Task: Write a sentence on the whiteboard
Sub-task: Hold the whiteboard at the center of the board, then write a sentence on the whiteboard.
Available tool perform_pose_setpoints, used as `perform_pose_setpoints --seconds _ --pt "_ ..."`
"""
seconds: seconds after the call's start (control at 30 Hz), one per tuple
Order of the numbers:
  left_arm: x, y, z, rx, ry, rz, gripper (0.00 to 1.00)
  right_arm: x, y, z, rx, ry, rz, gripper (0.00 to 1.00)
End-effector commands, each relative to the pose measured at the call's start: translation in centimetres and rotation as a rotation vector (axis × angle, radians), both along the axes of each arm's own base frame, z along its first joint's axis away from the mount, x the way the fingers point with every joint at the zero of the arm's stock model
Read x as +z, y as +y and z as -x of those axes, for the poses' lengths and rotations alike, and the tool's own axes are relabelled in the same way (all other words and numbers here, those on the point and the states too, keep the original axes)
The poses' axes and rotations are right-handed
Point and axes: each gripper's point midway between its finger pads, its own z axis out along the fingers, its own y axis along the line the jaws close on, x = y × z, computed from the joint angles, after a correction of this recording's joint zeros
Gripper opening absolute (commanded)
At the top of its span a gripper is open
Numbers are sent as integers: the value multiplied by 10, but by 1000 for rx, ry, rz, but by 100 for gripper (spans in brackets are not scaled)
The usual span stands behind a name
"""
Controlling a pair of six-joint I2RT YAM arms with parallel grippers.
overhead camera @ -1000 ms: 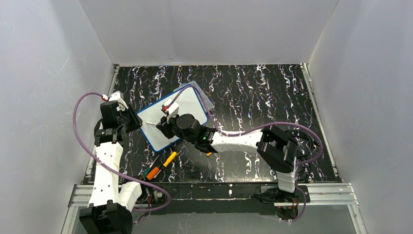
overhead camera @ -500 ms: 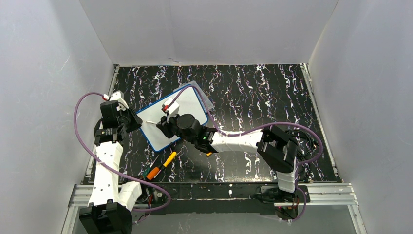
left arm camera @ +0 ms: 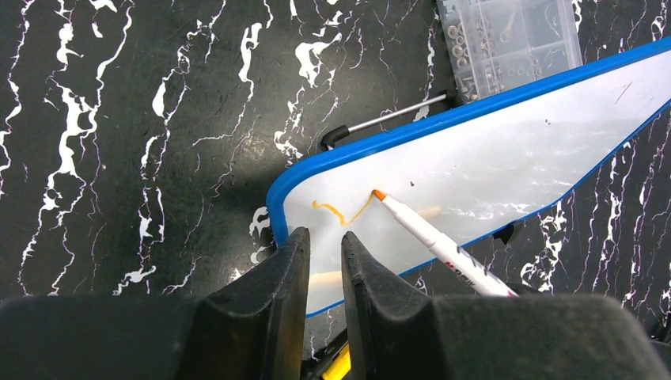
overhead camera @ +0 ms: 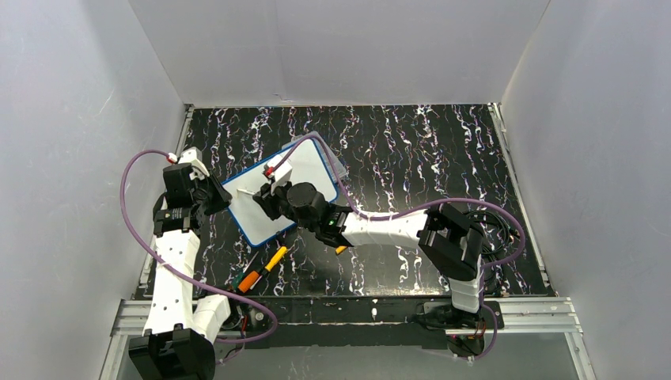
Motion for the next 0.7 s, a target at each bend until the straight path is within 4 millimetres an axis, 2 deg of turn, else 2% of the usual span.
perform_pose_setpoints --seconds 0.0,0.3,0.67 --pt "-1 -5 2 -24 0 10 20 44 5 -12 -40 -68 -91 1" --pt "1 -4 2 -24 -6 4 20 43 8 -14 -45 -71 -81 1" --pt "4 -1 3 -9 -11 -9 20 21 -5 -10 -54 -41 -41 1"
